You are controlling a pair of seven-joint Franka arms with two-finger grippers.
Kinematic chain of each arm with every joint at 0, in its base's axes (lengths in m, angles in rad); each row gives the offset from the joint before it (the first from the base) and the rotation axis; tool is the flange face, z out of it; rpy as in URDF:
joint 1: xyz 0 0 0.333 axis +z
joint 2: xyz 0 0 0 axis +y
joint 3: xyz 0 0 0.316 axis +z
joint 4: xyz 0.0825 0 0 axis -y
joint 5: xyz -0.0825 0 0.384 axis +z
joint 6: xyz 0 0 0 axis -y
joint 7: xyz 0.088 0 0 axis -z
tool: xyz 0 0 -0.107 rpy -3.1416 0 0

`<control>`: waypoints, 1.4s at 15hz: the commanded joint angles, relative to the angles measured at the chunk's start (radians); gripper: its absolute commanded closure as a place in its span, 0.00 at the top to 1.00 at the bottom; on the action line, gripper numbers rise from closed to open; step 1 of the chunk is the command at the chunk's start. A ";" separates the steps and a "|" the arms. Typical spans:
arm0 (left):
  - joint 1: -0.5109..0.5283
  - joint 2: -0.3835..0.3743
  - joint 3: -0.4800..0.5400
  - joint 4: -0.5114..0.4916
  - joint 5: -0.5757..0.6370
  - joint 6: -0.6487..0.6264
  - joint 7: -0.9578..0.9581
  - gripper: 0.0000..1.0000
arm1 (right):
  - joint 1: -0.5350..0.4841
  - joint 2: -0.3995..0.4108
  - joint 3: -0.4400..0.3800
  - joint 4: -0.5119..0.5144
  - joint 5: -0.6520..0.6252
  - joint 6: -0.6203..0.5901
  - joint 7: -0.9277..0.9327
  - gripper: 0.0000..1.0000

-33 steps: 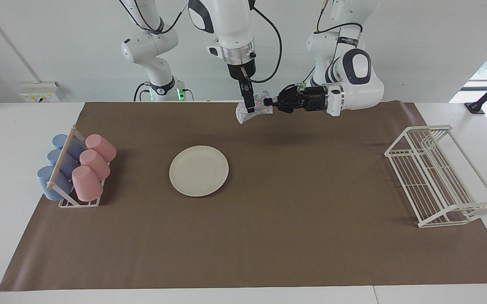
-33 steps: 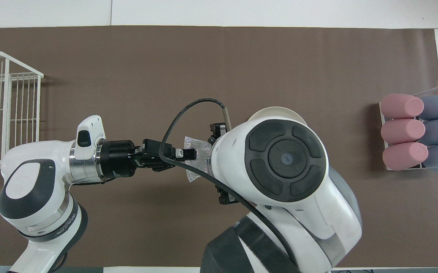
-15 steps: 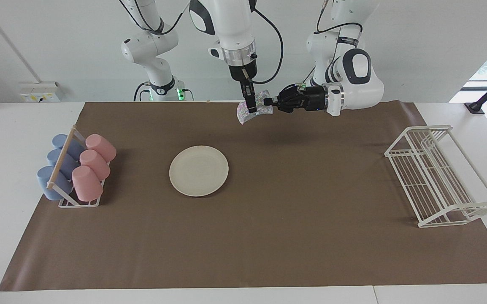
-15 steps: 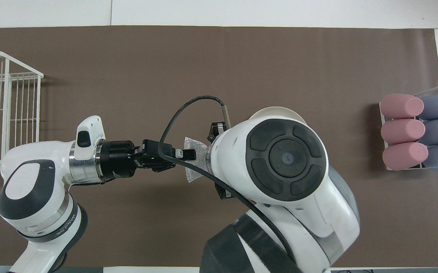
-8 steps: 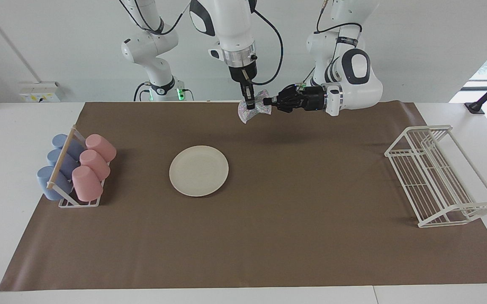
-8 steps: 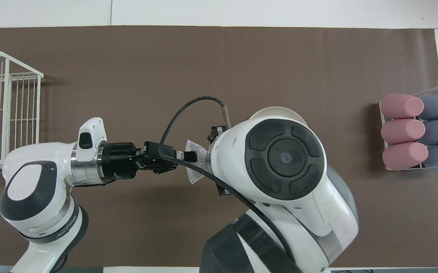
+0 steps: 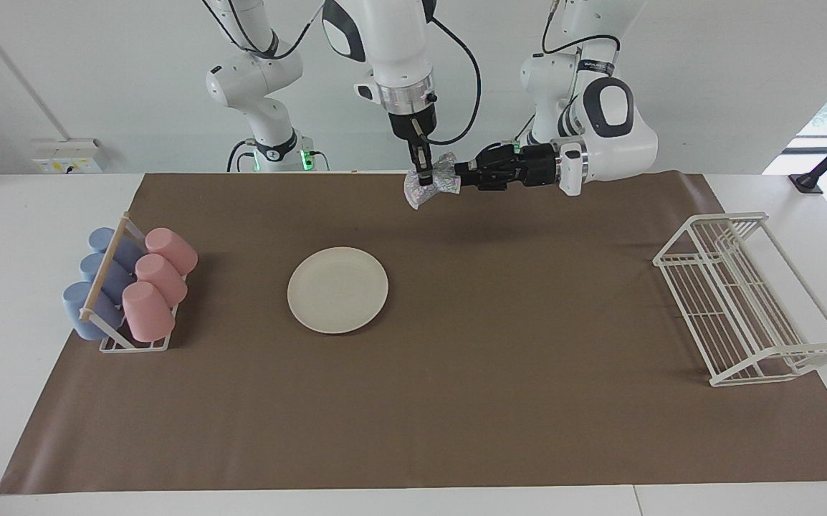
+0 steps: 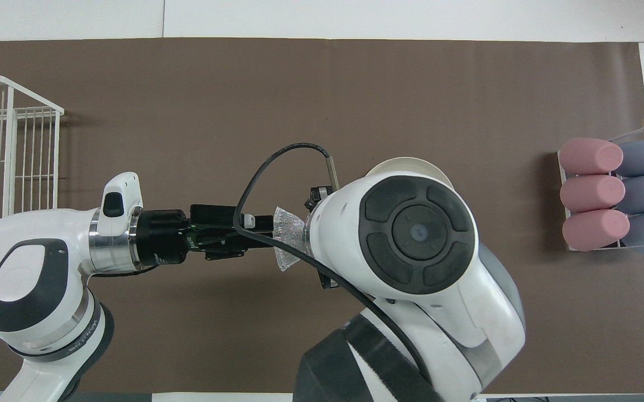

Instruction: Wipe plate with sponge

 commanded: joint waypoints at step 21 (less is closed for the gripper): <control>0.252 0.090 -0.004 0.548 1.452 -0.197 -0.261 1.00 | -0.190 0.111 -0.003 -0.504 0.012 0.673 -0.435 0.00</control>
